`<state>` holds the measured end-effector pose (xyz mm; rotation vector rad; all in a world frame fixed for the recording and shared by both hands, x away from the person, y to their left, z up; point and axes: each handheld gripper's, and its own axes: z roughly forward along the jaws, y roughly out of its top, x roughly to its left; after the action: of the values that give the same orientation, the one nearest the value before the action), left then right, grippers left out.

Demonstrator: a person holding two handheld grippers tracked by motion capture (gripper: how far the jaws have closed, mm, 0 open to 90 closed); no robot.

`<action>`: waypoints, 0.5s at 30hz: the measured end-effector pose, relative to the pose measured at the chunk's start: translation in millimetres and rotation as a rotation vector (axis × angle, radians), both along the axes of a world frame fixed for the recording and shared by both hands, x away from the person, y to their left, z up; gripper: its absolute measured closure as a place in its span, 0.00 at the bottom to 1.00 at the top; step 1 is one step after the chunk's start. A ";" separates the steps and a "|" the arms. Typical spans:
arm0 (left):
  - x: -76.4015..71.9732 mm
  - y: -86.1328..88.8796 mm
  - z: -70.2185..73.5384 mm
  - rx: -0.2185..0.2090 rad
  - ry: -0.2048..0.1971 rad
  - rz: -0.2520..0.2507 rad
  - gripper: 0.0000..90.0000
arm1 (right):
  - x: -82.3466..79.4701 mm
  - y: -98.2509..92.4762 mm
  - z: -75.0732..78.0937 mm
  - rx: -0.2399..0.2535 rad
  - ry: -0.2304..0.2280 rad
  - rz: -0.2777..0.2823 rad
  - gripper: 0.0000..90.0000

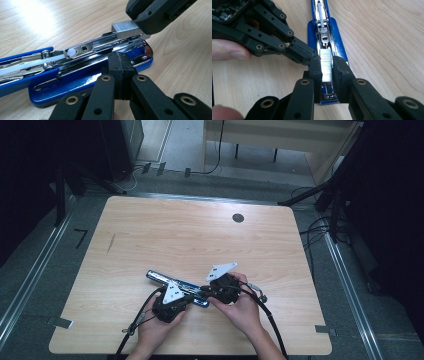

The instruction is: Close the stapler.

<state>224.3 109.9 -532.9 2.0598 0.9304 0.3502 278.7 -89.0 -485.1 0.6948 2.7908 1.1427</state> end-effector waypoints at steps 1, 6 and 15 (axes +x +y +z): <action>0.0 0.0 0.0 0.000 0.000 0.000 1.00 | 0.0 0.0 0.0 0.000 0.000 0.000 0.89; 0.0 -0.1 -0.1 -0.002 -0.001 0.000 1.00 | 3.9 2.5 -0.1 -0.010 0.008 -0.001 0.89; 0.0 0.0 0.0 -0.001 0.000 -0.001 1.00 | 6.1 5.4 -1.6 -0.032 0.011 0.010 0.89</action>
<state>224.3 109.9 -532.9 2.0591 0.9297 0.3488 284.8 -83.5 -486.7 0.6872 2.8177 1.0970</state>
